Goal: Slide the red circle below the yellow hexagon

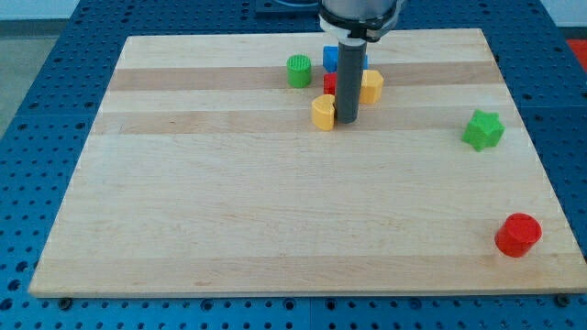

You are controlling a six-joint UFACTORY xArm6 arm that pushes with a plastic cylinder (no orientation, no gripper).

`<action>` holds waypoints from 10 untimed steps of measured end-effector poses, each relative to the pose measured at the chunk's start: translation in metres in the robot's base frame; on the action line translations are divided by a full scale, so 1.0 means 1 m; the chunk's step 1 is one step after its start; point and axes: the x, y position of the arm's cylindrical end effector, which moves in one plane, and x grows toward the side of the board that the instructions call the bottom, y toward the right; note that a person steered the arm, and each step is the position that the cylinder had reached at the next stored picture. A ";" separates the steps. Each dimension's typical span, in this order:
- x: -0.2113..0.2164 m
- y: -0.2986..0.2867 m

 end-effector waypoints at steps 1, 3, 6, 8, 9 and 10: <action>0.014 0.000; 0.102 0.074; 0.238 0.147; 0.238 0.204; 0.238 0.194; 0.230 0.175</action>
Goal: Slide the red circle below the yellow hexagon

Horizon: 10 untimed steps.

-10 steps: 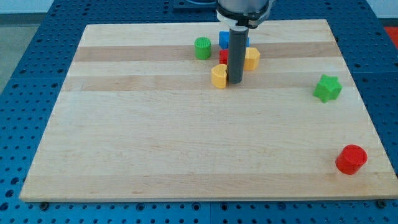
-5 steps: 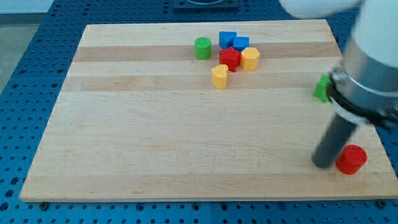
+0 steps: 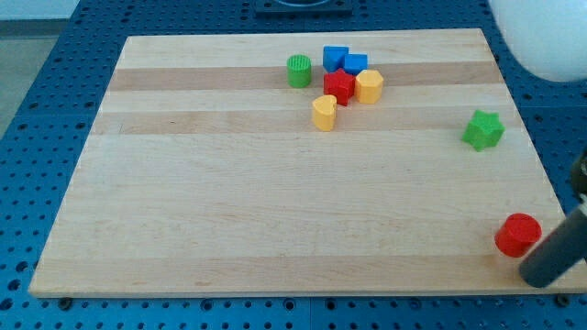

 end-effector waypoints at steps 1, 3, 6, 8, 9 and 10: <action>-0.060 -0.035; -0.217 -0.098; -0.033 -0.113; 0.008 -0.108; -0.007 -0.029; -0.021 0.021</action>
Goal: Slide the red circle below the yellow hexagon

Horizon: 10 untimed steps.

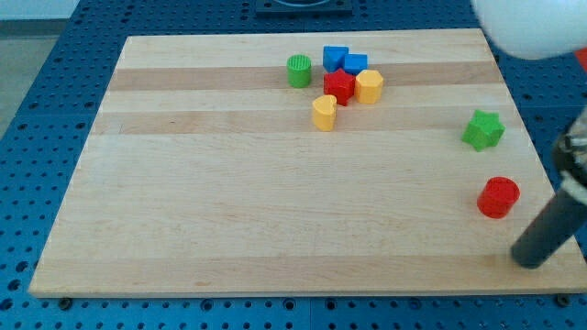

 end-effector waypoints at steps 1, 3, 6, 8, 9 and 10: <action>0.000 0.020; -0.023 -0.005; -0.145 -0.042; -0.179 -0.075; -0.179 -0.074; -0.179 -0.069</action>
